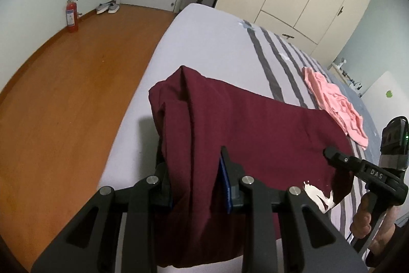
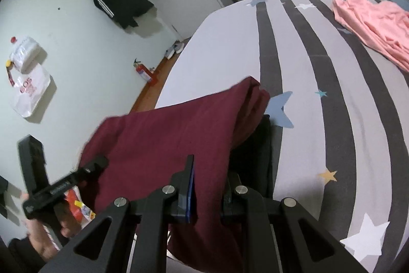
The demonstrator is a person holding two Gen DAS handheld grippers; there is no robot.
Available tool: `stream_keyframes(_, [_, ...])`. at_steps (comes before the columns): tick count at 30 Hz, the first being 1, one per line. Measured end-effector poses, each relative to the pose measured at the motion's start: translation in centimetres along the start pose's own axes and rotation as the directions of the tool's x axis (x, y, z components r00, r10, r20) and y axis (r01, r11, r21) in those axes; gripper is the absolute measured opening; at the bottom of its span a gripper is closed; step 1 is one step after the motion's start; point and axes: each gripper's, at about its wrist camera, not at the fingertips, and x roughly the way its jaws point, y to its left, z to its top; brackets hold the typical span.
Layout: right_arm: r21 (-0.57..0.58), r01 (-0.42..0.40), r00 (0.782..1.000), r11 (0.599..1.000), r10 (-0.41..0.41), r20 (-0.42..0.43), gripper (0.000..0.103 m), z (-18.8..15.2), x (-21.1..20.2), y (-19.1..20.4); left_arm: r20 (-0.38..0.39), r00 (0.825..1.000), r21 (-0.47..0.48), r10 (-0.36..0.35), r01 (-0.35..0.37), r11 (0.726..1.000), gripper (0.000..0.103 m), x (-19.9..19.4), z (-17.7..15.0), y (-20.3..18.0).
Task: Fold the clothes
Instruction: 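Grasp the maroon bundle edge with both grippers and lift it, then fold the lifted edge over the bundle with both grippers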
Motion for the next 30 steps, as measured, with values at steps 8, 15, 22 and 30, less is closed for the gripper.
stream_keyframes(8, [-0.019, 0.025, 0.998, 0.999, -0.026, -0.052, 0.013, -0.3, 1.4, -0.9, -0.05, 0.999, -0.03, 0.002, -0.003, 1.0, 0.025, 2.2, -1.8, 1.2])
stream_keyframes(15, [-0.124, 0.097, 0.993, 0.988, -0.103, -0.049, 0.021, -2.9, 3.1, -1.2, -0.001, 0.999, 0.008, 0.054, -0.054, 0.999, 0.04, 1.7, -2.8, 0.8])
stream_keyframes(22, [-0.166, 0.233, 0.972, 0.958, -0.23, 0.038, 0.029, -1.4, -0.1, -0.7, 0.154, 0.945, 0.058, 0.288, -0.3, 0.952, 0.043, -2.7, -2.2, -0.3])
stream_keyframes(30, [-0.215, 0.261, 0.963, 0.941, -0.236, 0.132, 0.03, 0.4, 0.4, 3.2, 0.224, 0.955, 0.227, 0.191, -0.242, 0.943, 0.035, -0.9, 0.0, -6.4])
